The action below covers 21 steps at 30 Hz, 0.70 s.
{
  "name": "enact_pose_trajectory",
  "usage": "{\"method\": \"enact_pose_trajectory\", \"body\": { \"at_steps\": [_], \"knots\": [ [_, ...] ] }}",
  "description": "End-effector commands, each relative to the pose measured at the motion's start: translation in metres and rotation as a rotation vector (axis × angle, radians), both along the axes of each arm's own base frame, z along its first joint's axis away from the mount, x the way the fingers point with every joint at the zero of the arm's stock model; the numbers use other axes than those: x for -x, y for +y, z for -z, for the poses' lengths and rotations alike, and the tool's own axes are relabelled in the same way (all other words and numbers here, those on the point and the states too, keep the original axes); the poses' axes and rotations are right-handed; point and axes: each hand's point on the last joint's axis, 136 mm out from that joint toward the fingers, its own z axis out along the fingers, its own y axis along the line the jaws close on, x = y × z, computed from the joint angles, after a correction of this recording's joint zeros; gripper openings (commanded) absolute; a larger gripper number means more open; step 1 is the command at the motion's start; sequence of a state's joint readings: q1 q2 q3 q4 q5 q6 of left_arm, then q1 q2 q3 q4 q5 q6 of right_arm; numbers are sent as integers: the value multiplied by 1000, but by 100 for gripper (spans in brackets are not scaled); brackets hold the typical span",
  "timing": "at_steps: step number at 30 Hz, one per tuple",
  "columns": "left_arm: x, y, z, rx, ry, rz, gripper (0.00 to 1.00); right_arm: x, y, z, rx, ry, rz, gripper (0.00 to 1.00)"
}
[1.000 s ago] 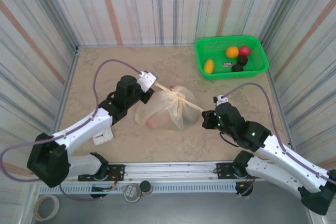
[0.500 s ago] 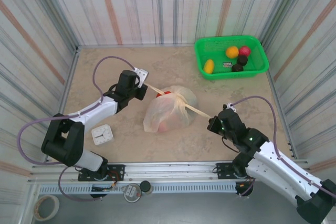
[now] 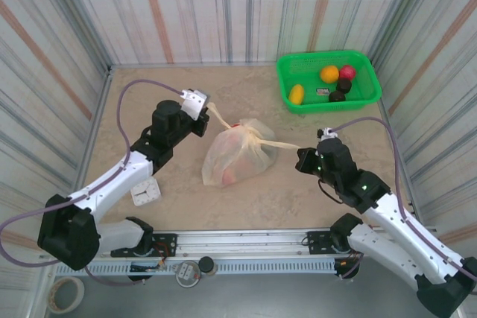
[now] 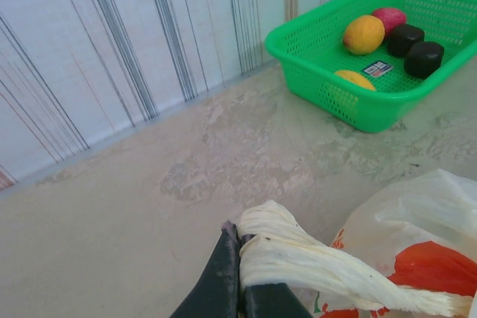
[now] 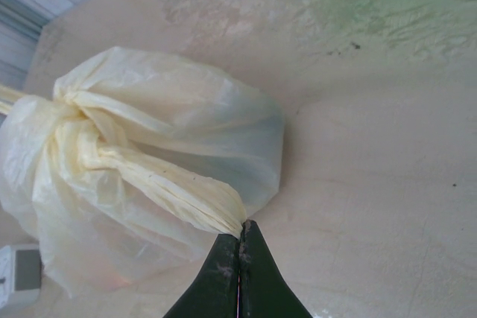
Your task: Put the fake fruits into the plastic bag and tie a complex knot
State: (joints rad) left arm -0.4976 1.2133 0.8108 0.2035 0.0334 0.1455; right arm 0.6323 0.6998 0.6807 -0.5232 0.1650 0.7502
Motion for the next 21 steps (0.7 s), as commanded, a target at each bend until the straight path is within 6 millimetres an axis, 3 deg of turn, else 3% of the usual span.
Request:
{"method": "enact_pose_trajectory", "body": {
  "at_steps": [1,7,10,13,16,17,18,19,21],
  "knots": [
    [1,3,12,-15,-15,-9,0,-7,-12,3,77,-5,26,0],
    [3,0,12,-30,-14,-9,2,-9,-10,7,54,-7,16,2],
    [10,-8,6,-46,-22,35,31,-8,-1,-2,36,-28,-45,32],
    [25,-13,-15,-72,-87,71,59,-4,1,-32,20,-100,-86,54],
    [36,-1,-42,-87,-156,13,81,1,-6,-68,35,-194,-99,77],
    [38,6,-50,-87,-172,-20,97,2,-10,-77,46,-216,-90,85],
    [40,15,-58,-87,-184,-61,99,3,-16,-86,64,-233,-74,88],
    [41,25,-65,-87,-193,-101,99,3,-22,-95,87,-249,-55,100],
    [45,39,-73,-91,-213,-156,99,0,-29,-107,145,-279,-42,99]
  ]
}}
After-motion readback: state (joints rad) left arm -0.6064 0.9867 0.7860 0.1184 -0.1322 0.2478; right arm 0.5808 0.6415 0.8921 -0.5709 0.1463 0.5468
